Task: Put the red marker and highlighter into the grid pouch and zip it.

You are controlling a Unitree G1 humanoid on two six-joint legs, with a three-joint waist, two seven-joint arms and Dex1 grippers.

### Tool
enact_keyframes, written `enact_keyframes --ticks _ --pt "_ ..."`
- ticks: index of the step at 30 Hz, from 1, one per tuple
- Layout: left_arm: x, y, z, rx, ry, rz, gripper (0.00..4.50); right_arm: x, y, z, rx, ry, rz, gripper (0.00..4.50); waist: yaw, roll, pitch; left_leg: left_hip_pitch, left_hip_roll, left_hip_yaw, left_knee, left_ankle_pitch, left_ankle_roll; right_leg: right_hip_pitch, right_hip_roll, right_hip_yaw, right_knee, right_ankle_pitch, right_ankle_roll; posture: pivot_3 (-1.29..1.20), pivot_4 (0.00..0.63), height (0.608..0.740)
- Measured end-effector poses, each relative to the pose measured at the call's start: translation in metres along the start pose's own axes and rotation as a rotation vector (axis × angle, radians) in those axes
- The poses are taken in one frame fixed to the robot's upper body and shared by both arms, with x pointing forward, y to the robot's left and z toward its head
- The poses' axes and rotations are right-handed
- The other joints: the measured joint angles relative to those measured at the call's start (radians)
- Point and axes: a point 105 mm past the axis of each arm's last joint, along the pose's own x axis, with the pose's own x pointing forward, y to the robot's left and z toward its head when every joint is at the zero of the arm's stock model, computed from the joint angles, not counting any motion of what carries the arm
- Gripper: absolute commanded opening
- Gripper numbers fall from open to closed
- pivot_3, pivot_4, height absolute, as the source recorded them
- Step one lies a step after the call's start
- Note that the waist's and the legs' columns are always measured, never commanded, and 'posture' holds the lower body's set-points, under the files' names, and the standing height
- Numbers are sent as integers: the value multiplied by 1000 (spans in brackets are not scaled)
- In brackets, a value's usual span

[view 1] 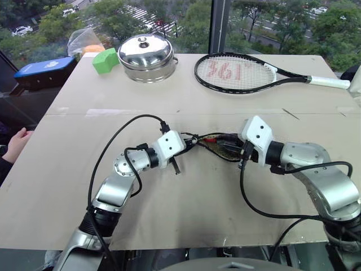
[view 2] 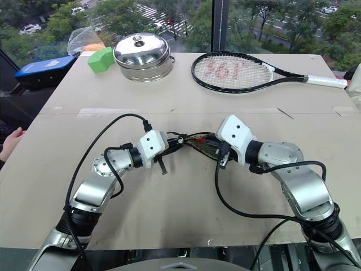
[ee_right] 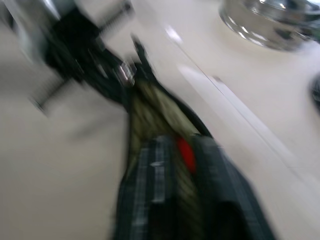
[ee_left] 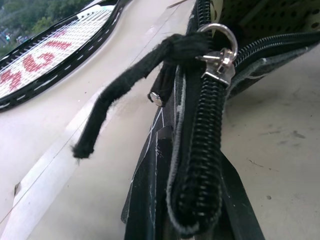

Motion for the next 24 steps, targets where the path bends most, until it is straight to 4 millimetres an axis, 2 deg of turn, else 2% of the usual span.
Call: enact_keyframes --ticks 3,5,9,12,20,24 --pt "0 -3 1 44 -10 -14 0 13 -5 19 40 -31 -7 2111 1 0 0 0 0 0 0 0 0 0 0 0 0 0 0 0 150 740" --pt "0 -4 3 79 -19 -15 0 20 -9 22 75 -4 -13 2111 2 0 0 0 0 0 0 0 0 0 -1 -1 0 0 0 0 150 740" --pt "-1 -5 6 146 -40 -6 0 29 -20 5 211 151 -39 2111 2 0 0 -1 -1 0 0 1 -2 0 -2 -1 0 0 0 0 150 740" --pt "-1 -4 5 180 -42 7 0 29 -17 -3 289 219 -13 2111 1 0 0 -1 -1 0 -1 1 -2 0 -1 -1 -1 0 0 0 150 740" --pt "-2 -3 3 235 -48 43 0 31 1 3 493 200 101 2111 0 0 0 -1 -1 0 -1 0 1 0 -1 -1 0 0 0 0 150 740" --pt "-2 -2 4 240 -52 50 0 25 -4 9 562 140 103 2111 0 1 0 -1 -1 0 -1 0 1 0 -1 -1 0 0 0 0 150 740"
